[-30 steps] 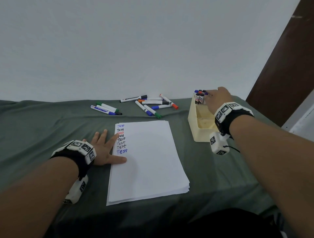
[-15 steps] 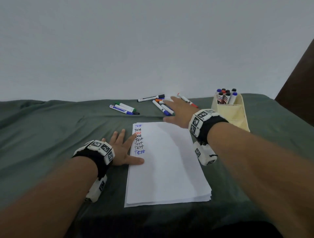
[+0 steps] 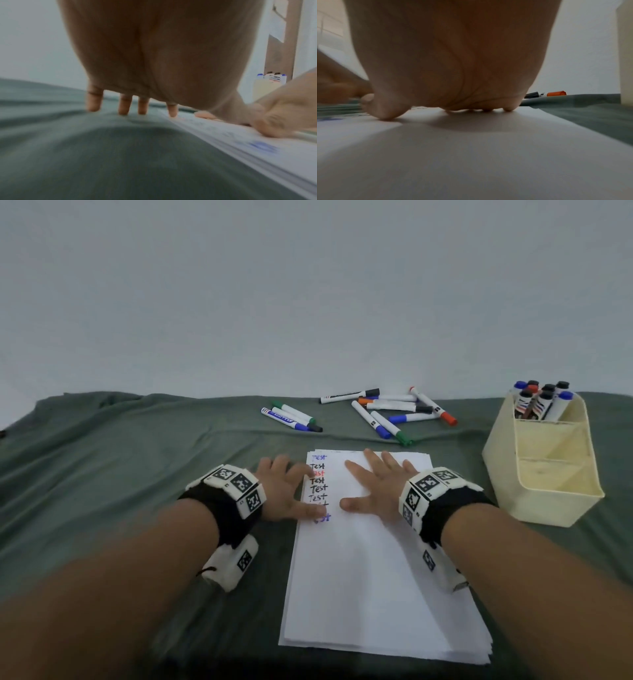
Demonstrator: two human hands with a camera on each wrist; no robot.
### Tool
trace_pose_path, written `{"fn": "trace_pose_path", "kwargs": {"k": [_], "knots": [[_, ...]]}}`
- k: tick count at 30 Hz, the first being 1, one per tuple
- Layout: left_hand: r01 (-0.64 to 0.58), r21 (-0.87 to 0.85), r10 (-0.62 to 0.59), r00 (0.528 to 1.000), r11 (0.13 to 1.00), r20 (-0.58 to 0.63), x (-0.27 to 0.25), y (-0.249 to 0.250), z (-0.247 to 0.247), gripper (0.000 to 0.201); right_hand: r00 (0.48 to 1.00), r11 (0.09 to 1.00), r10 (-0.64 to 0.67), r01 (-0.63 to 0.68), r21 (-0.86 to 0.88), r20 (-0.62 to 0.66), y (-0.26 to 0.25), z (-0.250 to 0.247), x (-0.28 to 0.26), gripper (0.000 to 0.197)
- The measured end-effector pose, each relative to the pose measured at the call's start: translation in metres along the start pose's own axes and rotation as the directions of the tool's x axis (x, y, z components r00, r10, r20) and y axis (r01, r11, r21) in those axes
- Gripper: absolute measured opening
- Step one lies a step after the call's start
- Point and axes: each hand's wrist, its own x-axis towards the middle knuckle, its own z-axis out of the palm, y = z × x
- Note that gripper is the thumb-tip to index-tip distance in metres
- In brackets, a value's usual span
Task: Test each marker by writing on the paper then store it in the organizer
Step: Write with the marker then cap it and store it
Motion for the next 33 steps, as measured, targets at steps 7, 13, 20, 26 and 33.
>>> {"fn": "trace_pose_path", "kwargs": {"k": [7, 13, 20, 26, 33], "knots": [[-0.037, 0.005, 0.036, 0.947, 0.999, -0.32, 0.057, -0.024, -0.055, 0.053, 1.0, 0.997, -0.011, 0.011, 0.076, 0.0, 0.0, -0.007, -0.003, 0.091], [0.001, -0.029, -0.008, 0.972, 1.0, -0.235, 0.079, -0.035, -0.063, 0.032, 1.0, 0.995, -0.008, 0.008, 0.104, -0.004, -0.001, -0.009, -0.003, 0.088], [0.008, 0.127, 0.017, 0.981, 0.992, -0.191, 0.093, -0.033, -0.064, 0.058, 1.0, 0.993, -0.007, 0.008, 0.117, -0.009, -0.002, -0.011, -0.003, 0.086], [-0.046, 0.157, 0.102, 0.926, 0.986, -0.364, 0.1, -0.038, -0.056, 0.02, 1.0, 0.992, 0.001, 0.001, 0.124, -0.014, -0.003, -0.012, -0.004, 0.085], [-0.035, 0.355, 0.181, 0.903, 0.934, -0.388, 0.099, -0.039, -0.056, 0.026, 1.0, 0.993, 0.003, -0.003, 0.122, -0.004, -0.003, -0.014, -0.006, 0.084]]}}
